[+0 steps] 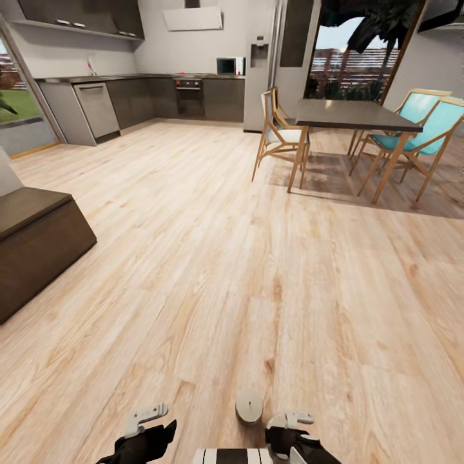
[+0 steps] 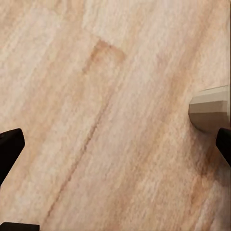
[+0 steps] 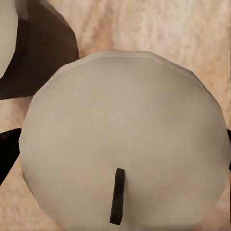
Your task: Place each of the two pumpkins and all three candles from the living room inside a cabinet in the living room (use any cabinet), then make sure every cabinet is closed, and position the cauldron so it is next to a table in the living room.
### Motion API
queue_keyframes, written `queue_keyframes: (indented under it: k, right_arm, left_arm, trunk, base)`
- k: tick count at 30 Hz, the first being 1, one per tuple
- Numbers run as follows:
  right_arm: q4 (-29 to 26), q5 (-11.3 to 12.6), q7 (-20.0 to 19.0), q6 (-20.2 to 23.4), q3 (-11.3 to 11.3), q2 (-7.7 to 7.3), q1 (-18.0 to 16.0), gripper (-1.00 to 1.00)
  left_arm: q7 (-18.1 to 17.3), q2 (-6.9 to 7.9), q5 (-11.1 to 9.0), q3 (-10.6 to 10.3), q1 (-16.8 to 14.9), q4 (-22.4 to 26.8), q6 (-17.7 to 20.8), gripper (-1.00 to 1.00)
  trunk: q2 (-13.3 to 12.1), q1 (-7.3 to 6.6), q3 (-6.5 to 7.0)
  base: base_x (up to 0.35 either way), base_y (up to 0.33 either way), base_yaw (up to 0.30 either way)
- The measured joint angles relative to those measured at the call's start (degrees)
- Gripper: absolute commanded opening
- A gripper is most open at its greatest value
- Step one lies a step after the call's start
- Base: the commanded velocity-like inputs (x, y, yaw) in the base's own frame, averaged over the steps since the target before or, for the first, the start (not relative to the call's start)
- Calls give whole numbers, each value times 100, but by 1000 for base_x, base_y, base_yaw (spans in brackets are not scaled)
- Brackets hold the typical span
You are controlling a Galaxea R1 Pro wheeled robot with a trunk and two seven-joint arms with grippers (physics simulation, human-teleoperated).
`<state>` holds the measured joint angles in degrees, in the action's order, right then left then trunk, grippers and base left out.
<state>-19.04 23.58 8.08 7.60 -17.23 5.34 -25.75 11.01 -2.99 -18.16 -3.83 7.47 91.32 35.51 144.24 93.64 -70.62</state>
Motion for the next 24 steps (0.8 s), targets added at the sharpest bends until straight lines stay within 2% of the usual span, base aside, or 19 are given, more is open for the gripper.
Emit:
queue_keyframes:
  k: [1, 5, 10, 12, 24]
  right_arm:
    - [1, -17, 3, 6, 104, -34, 0, -100]
    - [7, 3, 0, 20, 282, -170, 0, -100]
    - [2, -3, -28, 4, 824, -245, 5, -100]
    - [-3, 5, -47, -8, 952, -261, 11, -100]
    - [-264, 9, -31, 17, 1050, -264, 35, -100]
  left_arm:
    - [0, 0, 2, 0, 0, 0, 0, 100]
    - [0, 0, 2, 0, 0, 0, 0, 100]
    - [0, 0, 3, 0, 0, 0, -7, 100]
    - [0, 0, 4, 0, 0, 0, -8, 100]
    - [6, 0, 4, -1, 0, 0, -9, 100]
  trunk:
    - [-1, -3, 22]
    - [-7, -13, 111]
    - [-13, -26, 222]
    - [-16, -31, 266]
    - [-32, -62, 532]
  base:
    - [0, 0, 0]
    - [0, 0, 0]
    - [0, 0, 0]
    - [0, 0, 0]
    - [0, 0, 0]
